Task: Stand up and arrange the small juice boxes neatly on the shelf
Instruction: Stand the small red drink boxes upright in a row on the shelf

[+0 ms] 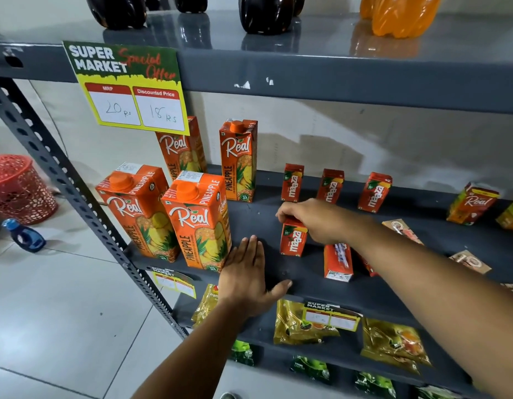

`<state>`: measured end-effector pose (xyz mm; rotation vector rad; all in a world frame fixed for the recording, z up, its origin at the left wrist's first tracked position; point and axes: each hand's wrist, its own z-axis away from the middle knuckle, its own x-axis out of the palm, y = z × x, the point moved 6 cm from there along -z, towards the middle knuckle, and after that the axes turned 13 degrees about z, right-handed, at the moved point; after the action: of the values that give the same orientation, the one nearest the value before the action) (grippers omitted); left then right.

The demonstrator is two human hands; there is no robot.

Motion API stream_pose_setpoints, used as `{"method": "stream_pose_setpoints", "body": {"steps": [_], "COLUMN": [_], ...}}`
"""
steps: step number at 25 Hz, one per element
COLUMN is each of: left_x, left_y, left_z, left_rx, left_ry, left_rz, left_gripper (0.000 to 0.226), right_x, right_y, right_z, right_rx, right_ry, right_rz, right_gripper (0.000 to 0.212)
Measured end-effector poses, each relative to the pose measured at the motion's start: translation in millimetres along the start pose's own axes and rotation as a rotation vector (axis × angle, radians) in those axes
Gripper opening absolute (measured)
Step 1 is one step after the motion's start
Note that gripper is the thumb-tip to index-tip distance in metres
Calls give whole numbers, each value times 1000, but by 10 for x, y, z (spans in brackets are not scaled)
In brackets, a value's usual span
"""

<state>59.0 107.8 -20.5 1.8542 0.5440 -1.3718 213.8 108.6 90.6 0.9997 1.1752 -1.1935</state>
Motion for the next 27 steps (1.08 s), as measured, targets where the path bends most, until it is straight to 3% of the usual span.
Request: {"method": "stream_pose_setpoints", "body": {"steps": [3, 5, 6, 8, 10, 11, 13, 16, 22, 25, 27], "left_x": [-1, -4, -3, 6, 16, 19, 20, 26, 97, 64, 60], "left_y": [0, 1, 0, -9, -14, -14, -16, -15, -53, -9, -10], "left_z": [3, 7, 8, 5, 1, -2, 2, 12, 50, -12, -28], "left_rx": [3, 10, 11, 10, 7, 5, 0, 3, -12, -4, 1], "left_ry": [-5, -2, -2, -4, -7, -6, -3, -9, -52, -43, -44], "left_rz": [5, 2, 2, 6, 6, 2, -2, 1, 14, 15, 7], "left_gripper": [112, 112, 112, 112, 112, 113, 113, 111, 110, 111, 110], "right_x": [21, -47, -104, -193, -139, -56, 150, 299, 496, 347, 258], "right_y": [33, 136, 242, 537, 766, 803, 738, 601, 574, 677, 685], "right_z": [44, 132, 192, 338, 491, 546, 574, 538, 530, 599, 646], "right_rx": [-17, 26, 72, 224, 439, 525, 619, 705, 806, 871, 882], "right_ry": [10, 13, 26, 67, 32, -2, -50, 11, 9, 149, 332], "right_rz": [99, -29, -133, -252, -224, -175, -73, 33, -1, -152, -260], "right_gripper": [84, 108, 108, 84, 52, 46, 50, 55, 44, 57, 64]}}
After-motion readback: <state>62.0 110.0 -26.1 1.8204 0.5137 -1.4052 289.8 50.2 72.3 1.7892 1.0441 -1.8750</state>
